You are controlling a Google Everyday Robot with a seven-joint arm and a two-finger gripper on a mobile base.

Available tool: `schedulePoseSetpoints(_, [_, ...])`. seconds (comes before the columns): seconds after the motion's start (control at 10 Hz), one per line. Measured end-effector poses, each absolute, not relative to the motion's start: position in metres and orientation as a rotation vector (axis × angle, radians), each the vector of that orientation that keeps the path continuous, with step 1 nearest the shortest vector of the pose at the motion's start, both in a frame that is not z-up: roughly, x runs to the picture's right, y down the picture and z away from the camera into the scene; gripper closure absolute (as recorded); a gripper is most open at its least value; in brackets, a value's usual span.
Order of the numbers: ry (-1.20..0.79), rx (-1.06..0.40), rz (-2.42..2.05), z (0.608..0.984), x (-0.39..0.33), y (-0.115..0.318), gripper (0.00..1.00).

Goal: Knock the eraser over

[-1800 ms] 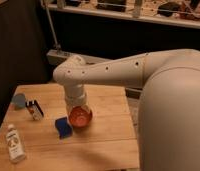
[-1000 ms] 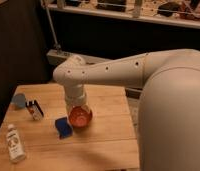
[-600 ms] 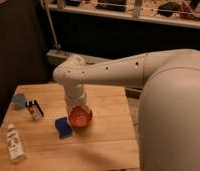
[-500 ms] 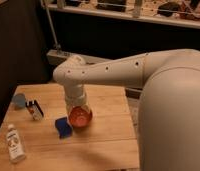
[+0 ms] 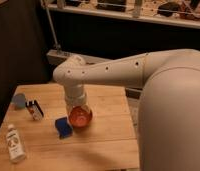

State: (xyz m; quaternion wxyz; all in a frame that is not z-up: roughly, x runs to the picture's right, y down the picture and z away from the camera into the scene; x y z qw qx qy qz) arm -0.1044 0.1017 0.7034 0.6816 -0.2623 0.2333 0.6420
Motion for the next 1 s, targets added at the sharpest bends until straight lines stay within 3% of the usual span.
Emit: schedulePoseSetpoints(1.0, [0.493, -0.554, 1.371, 0.696, -0.124, 0.097, 0.35])
